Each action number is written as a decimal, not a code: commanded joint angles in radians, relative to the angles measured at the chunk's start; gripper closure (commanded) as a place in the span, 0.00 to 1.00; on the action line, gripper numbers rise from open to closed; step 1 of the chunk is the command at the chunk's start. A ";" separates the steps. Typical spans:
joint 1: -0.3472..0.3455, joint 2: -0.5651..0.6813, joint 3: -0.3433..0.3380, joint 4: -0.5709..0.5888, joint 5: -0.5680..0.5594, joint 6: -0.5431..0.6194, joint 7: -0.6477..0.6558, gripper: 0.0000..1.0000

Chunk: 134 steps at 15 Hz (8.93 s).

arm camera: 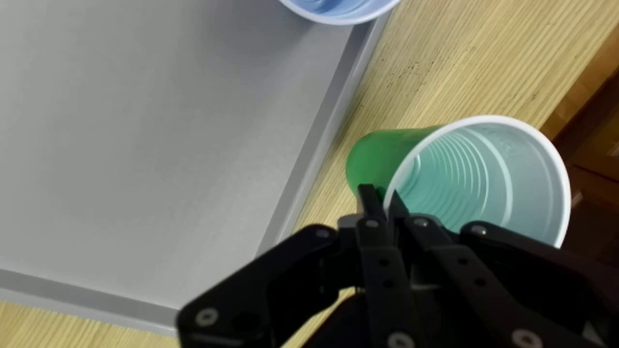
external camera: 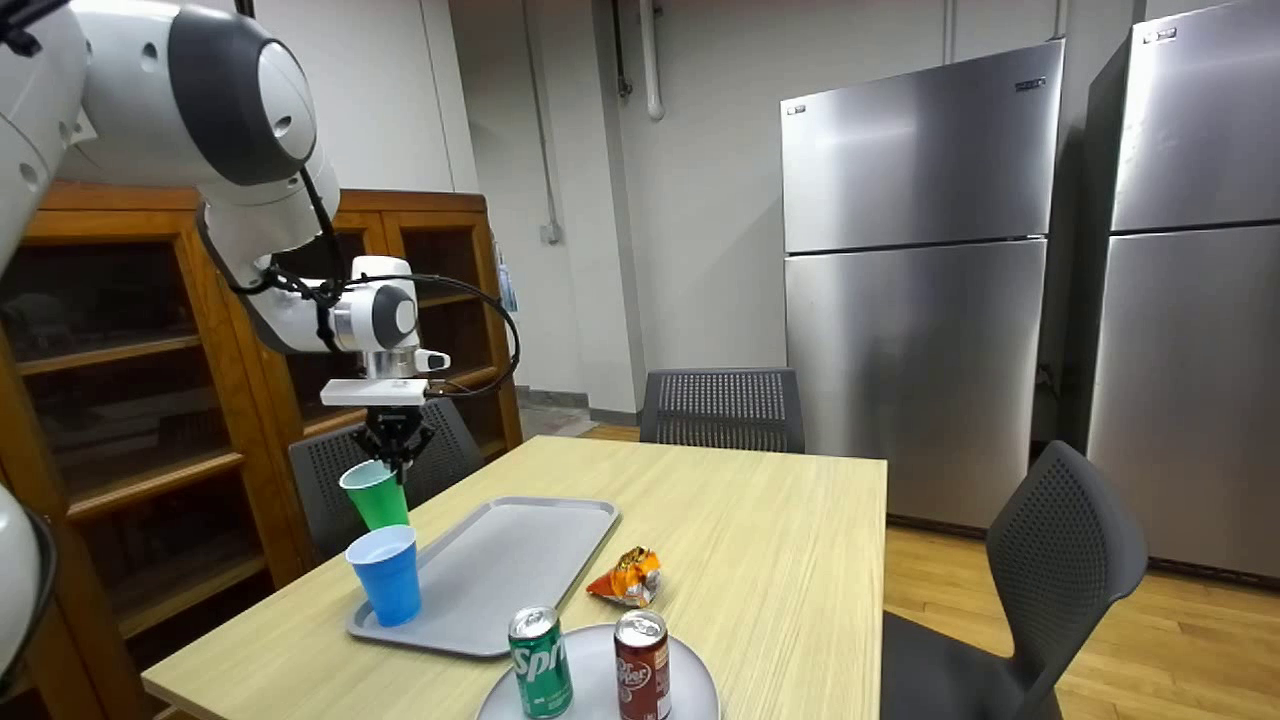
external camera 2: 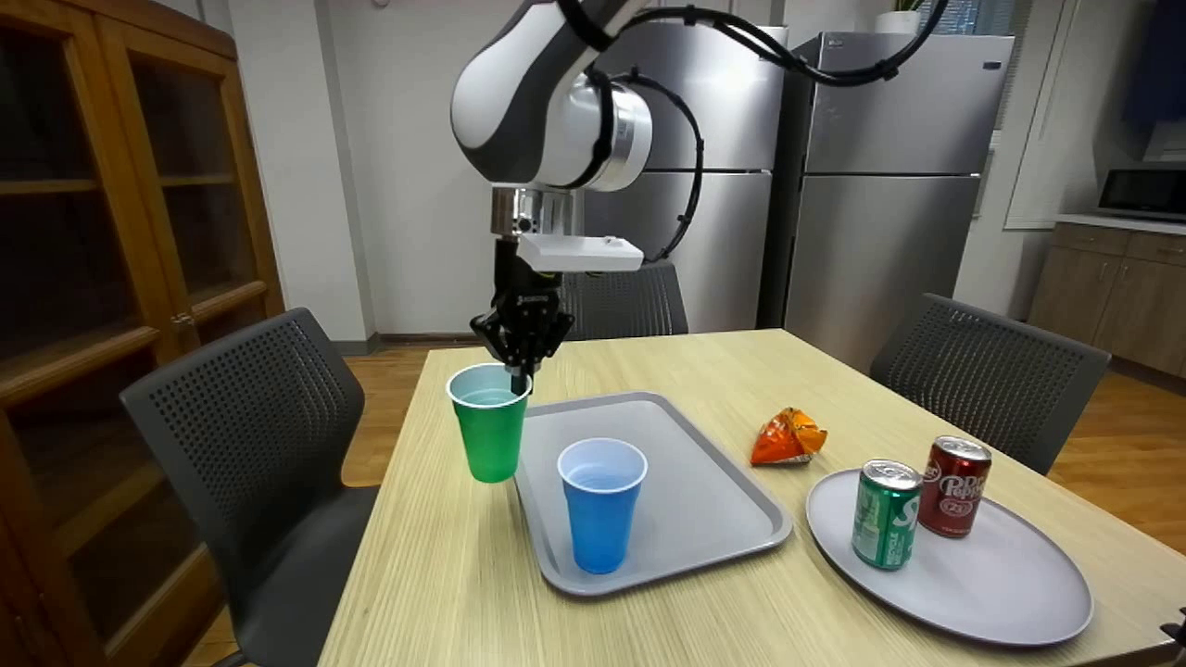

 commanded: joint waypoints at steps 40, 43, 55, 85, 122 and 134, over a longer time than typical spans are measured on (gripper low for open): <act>0.008 0.078 0.009 0.158 -0.065 -0.188 -0.055 0.00; -0.011 0.053 0.005 0.128 -0.070 -0.199 -0.075 0.00; -0.062 -0.100 -0.032 -0.125 -0.084 -0.182 -0.064 0.00; -0.062 -0.143 -0.028 -0.354 -0.076 -0.005 -0.029 0.00; -0.031 -0.119 -0.035 -0.370 -0.130 0.095 -0.019 0.88; -0.064 -0.222 0.021 -0.425 -0.095 0.109 -0.139 0.99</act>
